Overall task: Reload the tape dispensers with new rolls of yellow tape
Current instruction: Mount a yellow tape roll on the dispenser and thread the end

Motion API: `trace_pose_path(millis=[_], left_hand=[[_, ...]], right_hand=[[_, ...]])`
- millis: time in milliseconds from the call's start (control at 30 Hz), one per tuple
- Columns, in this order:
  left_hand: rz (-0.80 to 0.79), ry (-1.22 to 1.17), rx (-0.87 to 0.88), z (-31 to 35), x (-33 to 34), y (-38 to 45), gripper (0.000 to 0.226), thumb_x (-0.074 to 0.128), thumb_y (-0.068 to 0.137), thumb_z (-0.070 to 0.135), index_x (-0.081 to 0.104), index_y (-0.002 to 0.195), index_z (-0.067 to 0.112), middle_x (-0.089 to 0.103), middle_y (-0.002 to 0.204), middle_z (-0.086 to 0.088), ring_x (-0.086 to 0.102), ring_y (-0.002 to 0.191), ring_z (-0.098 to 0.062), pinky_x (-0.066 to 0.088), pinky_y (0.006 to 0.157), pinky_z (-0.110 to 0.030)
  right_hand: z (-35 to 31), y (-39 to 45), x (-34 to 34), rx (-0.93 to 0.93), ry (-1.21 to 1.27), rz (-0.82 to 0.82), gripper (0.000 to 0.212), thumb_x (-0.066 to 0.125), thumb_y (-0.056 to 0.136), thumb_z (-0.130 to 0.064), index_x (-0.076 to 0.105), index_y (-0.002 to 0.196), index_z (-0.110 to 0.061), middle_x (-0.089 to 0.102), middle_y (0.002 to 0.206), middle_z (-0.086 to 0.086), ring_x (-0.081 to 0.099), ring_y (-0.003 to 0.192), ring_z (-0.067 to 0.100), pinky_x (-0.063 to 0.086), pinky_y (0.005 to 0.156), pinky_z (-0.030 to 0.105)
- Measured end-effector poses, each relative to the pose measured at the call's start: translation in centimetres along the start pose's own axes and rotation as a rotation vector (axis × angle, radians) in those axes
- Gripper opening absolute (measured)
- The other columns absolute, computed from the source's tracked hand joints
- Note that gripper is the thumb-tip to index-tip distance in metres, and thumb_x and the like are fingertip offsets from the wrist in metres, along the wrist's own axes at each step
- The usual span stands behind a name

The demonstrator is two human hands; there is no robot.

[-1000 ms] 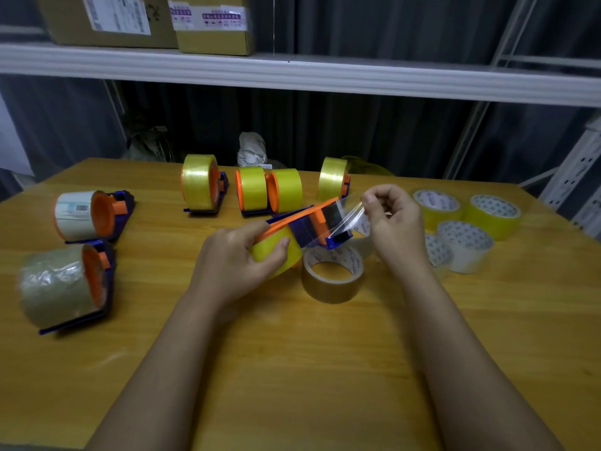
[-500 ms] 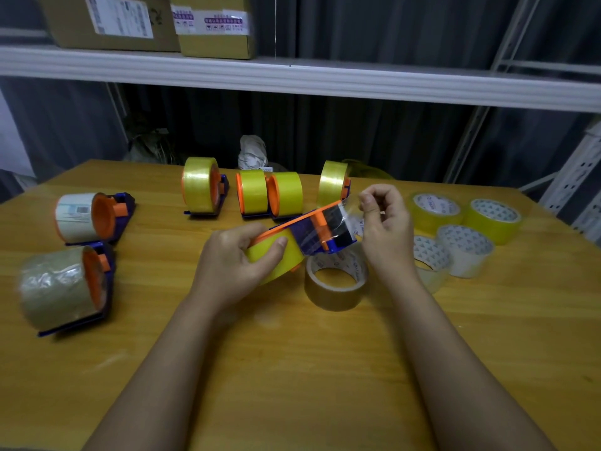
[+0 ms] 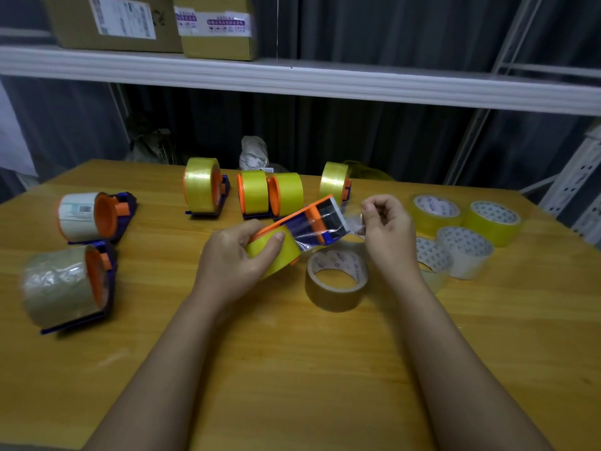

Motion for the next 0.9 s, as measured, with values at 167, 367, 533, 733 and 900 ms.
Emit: trace_pose_path(millis=[167, 367, 533, 733, 900], left_hand=[[-0.05, 0.001, -0.016, -0.3, 0.2, 0.0, 0.038, 0.052, 0.08, 0.055, 0.065, 0.079, 0.02, 0.064, 0.07, -0.006, 0.061, 0.066, -0.022, 0.048, 0.056, -0.048], [-0.208, -0.062, -0.112, -1.2, 0.9, -0.1, 0.032, 0.051, 0.079, 0.06, 0.062, 0.094, 0.034, 0.065, 0.089, 0.01, 0.061, 0.081, -0.006, 0.054, 0.068, -0.036], [-0.269, -0.164, -0.191, -1.9, 1.4, -0.3, 0.028, 0.052, 0.084, 0.051, 0.058, 0.108, 0.038, 0.061, 0.106, 0.016, 0.056, 0.093, 0.007, 0.045, 0.068, -0.012], [-0.322, -0.202, -0.28, -3.2, 1.7, -0.5, 0.041, 0.047, 0.081, 0.051, 0.057, 0.118, 0.035, 0.057, 0.114, 0.011, 0.053, 0.102, -0.001, 0.039, 0.074, -0.019], [-0.264, -0.182, -0.246, -2.4, 1.2, -0.3, 0.018, 0.049, 0.081, 0.044, 0.058, 0.094, 0.036, 0.059, 0.093, 0.011, 0.055, 0.082, 0.005, 0.044, 0.067, -0.014]], right_hand=[[0.2, -0.3, 0.8, 0.172, 0.141, -0.091, 0.017, 0.041, 0.102, -0.018, 0.053, 0.091, -0.022, 0.069, 0.089, -0.002, 0.069, 0.086, 0.013, 0.058, 0.077, 0.032], [0.4, -0.4, 0.6, 0.243, 0.198, -0.127, 0.014, 0.039, 0.103, -0.017, 0.052, 0.096, -0.016, 0.07, 0.085, 0.007, 0.069, 0.068, 0.01, 0.052, 0.057, 0.016], [0.6, -0.3, 0.2, 0.274, 0.201, -0.12, 0.016, 0.038, 0.103, -0.017, 0.051, 0.095, -0.015, 0.07, 0.088, 0.014, 0.071, 0.072, 0.019, 0.055, 0.058, 0.02], [0.8, -0.4, 0.3, 0.3, 0.217, -0.159, 0.017, 0.036, 0.104, -0.017, 0.052, 0.103, -0.01, 0.07, 0.093, 0.015, 0.073, 0.076, 0.019, 0.057, 0.061, 0.022], [-0.3, -0.6, 0.7, 0.232, 0.265, -0.21, 0.017, 0.039, 0.103, -0.014, 0.052, 0.092, -0.015, 0.071, 0.088, 0.012, 0.072, 0.076, 0.021, 0.057, 0.062, 0.024]])
Point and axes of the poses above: each hand's wrist, its own y-axis towards the middle knuckle, its own x-axis out of the palm, z = x × y, the point moved 8 cm from there along y, towards the middle knuckle
